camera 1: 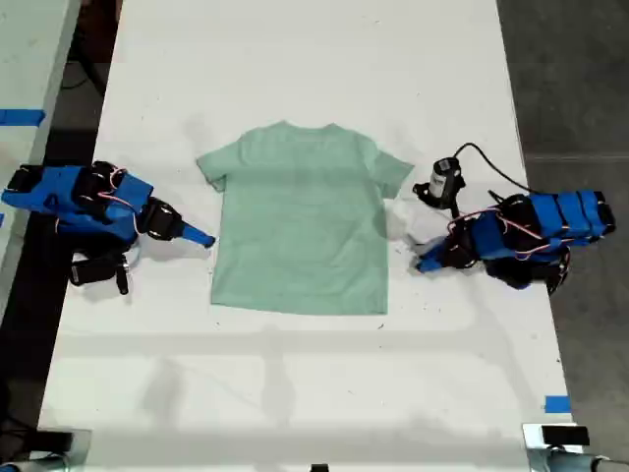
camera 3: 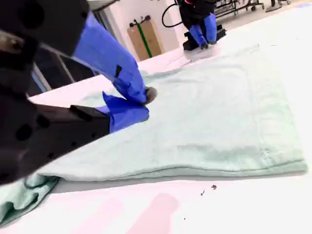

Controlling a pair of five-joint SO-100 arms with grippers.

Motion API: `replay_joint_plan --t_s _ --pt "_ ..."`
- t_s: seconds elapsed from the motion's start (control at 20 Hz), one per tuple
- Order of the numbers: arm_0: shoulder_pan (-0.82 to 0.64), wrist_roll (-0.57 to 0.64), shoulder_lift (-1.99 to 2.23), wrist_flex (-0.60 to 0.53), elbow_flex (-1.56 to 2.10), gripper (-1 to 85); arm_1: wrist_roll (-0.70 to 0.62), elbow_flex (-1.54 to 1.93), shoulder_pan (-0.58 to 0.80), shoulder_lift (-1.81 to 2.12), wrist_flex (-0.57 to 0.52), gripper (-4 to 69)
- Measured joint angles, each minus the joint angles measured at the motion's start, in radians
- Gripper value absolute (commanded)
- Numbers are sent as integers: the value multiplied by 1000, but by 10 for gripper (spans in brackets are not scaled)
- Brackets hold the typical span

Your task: Fold t shirt

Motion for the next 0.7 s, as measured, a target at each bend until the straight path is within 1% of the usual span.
replay_joint_plan --t_s 0.3,0.35,0.4,0.5,0.55,0.6,0.65,0.7 --pt "0 -2 0 0 0 7 0 0 0 0 0 73" --pt "0 -46 3 0 0 36 0 0 0 0 0 73" --pt "-8 -137 3 0 0 67 0 0 0 0 0 71" --pt "-25 -364 3 0 0 110 0 0 0 0 0 70" --pt "-17 -479 3 0 0 114 0 0 0 0 0 69" --pt "-9 -569 3 0 0 123 0 0 0 0 0 67" --pt "-8 -604 3 0 0 128 2 0 0 0 0 66" --pt "-8 -595 3 0 0 76 3 0 0 0 0 67"
